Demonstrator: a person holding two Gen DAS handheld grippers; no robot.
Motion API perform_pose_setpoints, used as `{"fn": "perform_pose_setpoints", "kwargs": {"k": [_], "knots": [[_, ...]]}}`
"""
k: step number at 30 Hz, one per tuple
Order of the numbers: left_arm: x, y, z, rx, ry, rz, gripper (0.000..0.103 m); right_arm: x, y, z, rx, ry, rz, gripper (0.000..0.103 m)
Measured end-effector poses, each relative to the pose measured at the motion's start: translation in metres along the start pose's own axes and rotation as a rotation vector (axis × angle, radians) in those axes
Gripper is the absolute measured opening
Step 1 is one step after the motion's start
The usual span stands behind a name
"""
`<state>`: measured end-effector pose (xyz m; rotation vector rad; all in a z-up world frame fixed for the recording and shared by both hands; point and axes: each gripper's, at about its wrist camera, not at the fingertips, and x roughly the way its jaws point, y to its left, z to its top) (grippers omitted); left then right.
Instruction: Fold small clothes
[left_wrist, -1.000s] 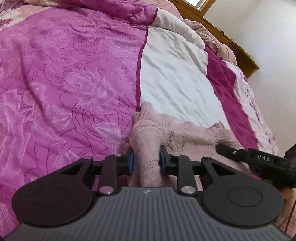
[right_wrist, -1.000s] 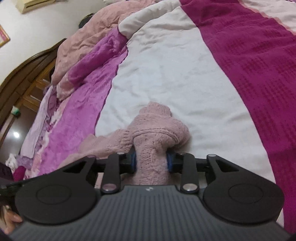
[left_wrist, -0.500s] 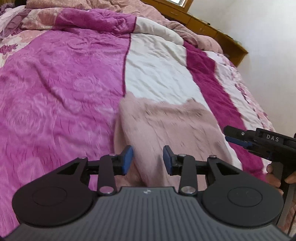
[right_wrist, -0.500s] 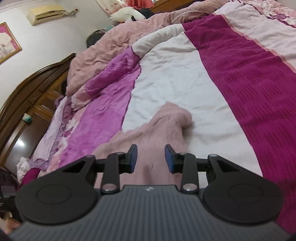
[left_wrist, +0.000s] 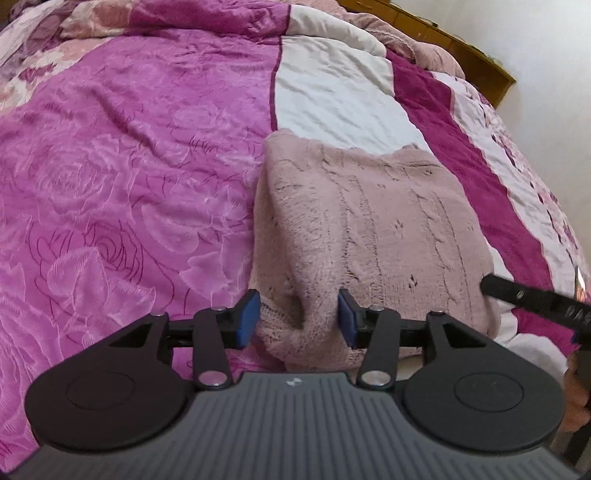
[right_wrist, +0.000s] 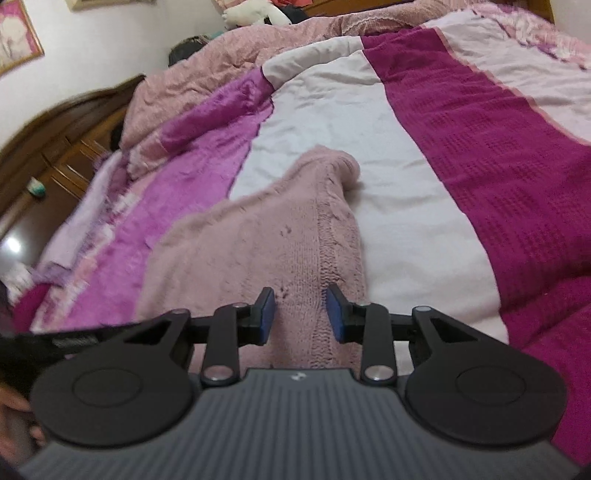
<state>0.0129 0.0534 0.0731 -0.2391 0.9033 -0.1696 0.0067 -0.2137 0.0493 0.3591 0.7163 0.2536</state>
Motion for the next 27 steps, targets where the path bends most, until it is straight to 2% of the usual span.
{"fn": "perform_pose_setpoints", "kwargs": {"k": [2, 3, 4, 6, 12, 15, 19, 23, 27], "knots": [[-0.004, 0.0, -0.001, -0.015, -0.008, 0.007, 0.055, -0.003, 0.006, -0.002, -0.023, -0.015, -0.01, 0.035], [-0.006, -0.002, -0.001, -0.015, -0.011, 0.011, 0.055, -0.005, 0.008, -0.001, -0.032, -0.016, -0.015, 0.041], [-0.008, -0.004, -0.002, -0.013, -0.014, 0.016, 0.055, -0.007, 0.01, -0.001, -0.038, -0.017, -0.017, 0.054], [-0.015, -0.009, -0.004, 0.002, -0.019, 0.031, 0.056, -0.013, 0.012, -0.003, -0.038, -0.024, -0.01, 0.064], [-0.031, -0.024, -0.02, 0.033, -0.015, 0.08, 0.07, -0.03, 0.017, -0.015, -0.058, -0.015, -0.033, 0.064], [-0.032, -0.03, -0.035, 0.04, 0.0, 0.086, 0.072, -0.035, 0.018, -0.024, -0.07, -0.005, -0.053, 0.073], [-0.024, -0.032, -0.052, 0.037, 0.044, 0.115, 0.072, -0.037, 0.021, -0.038, -0.117, 0.011, -0.089, 0.073], [-0.015, -0.034, -0.062, 0.022, 0.078, 0.143, 0.072, -0.036, 0.018, -0.044, -0.106, 0.042, -0.107, 0.073], [-0.009, -0.04, -0.065, 0.025, 0.092, 0.165, 0.078, -0.029, 0.017, -0.047, -0.104, 0.104, -0.158, 0.072]]}}
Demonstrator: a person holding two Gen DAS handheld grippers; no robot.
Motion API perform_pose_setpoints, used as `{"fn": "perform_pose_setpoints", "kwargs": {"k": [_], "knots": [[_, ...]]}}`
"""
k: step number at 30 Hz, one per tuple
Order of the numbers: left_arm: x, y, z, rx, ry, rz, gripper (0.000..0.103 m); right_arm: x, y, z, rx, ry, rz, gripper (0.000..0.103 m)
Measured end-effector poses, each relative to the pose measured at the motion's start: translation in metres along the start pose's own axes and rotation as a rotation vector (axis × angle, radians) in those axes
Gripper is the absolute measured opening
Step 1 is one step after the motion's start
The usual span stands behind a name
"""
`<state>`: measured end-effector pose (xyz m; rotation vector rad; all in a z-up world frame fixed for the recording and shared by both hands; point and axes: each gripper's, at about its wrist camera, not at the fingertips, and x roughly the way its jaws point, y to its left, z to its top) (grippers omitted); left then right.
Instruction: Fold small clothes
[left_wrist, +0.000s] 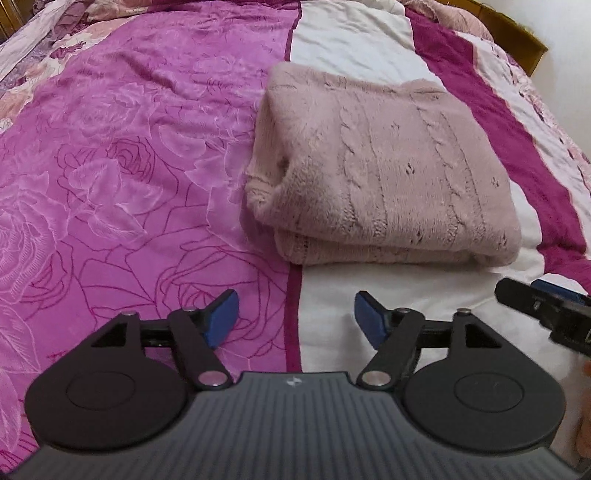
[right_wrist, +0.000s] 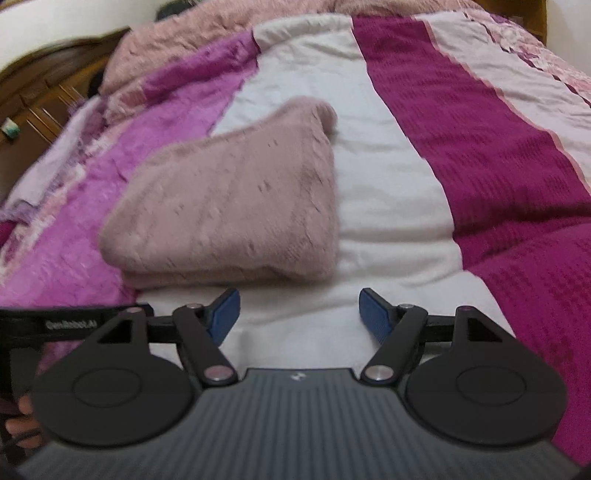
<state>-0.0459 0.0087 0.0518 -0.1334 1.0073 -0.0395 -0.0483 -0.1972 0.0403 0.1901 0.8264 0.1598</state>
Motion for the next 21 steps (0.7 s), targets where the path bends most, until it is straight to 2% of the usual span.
{"fn": "perform_pose_setpoints", "kwargs": {"k": [9, 18, 21], "knots": [[0.011, -0.016, -0.003, 0.052, 0.019, 0.071, 0.082, 0.016, 0.006, -0.009, -0.053, 0.047, -0.074, 0.072], [0.017, -0.019, -0.007, 0.068, 0.014, 0.075, 0.087, 0.024, 0.01, -0.014, -0.079, 0.046, -0.1, 0.074], [0.019, -0.02, -0.007, 0.08, 0.011, 0.075, 0.089, 0.026, 0.011, -0.015, -0.084, 0.047, -0.096, 0.079]]}}
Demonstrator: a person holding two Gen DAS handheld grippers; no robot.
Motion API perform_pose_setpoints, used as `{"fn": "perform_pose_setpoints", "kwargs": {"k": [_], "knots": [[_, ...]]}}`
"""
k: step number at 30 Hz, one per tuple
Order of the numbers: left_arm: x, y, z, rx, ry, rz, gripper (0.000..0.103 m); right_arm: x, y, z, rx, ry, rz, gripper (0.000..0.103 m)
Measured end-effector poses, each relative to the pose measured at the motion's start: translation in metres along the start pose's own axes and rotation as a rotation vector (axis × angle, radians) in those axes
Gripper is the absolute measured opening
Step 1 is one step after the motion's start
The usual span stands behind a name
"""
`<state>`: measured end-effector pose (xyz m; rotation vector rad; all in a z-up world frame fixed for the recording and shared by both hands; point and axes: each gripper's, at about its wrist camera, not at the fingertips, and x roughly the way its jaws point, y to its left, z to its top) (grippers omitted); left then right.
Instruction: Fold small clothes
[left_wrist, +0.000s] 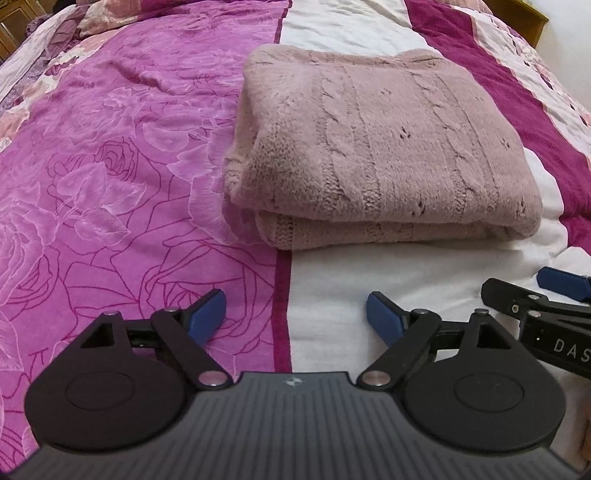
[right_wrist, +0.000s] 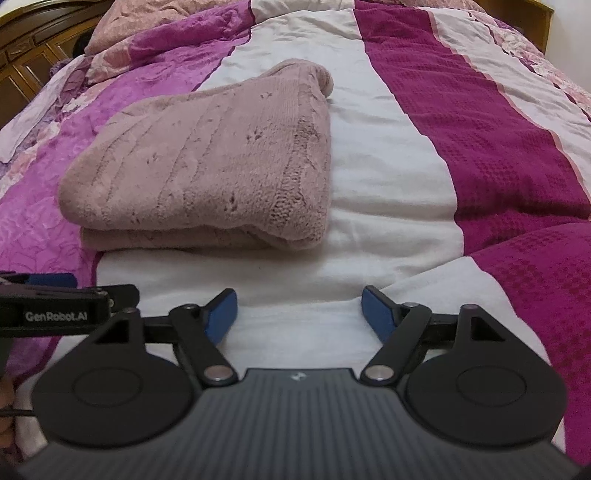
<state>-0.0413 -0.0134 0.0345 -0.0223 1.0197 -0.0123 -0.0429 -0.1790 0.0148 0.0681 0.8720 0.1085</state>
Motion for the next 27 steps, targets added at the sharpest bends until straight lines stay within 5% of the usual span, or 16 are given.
{"fn": "perform_pose_setpoints", "kwargs": {"k": [27], "knots": [[-0.0003, 0.0005, -0.0022, 0.002, -0.012, -0.009, 0.09, 0.0014, 0.0028, -0.0017, -0.009, -0.002, -0.003, 0.082]]}}
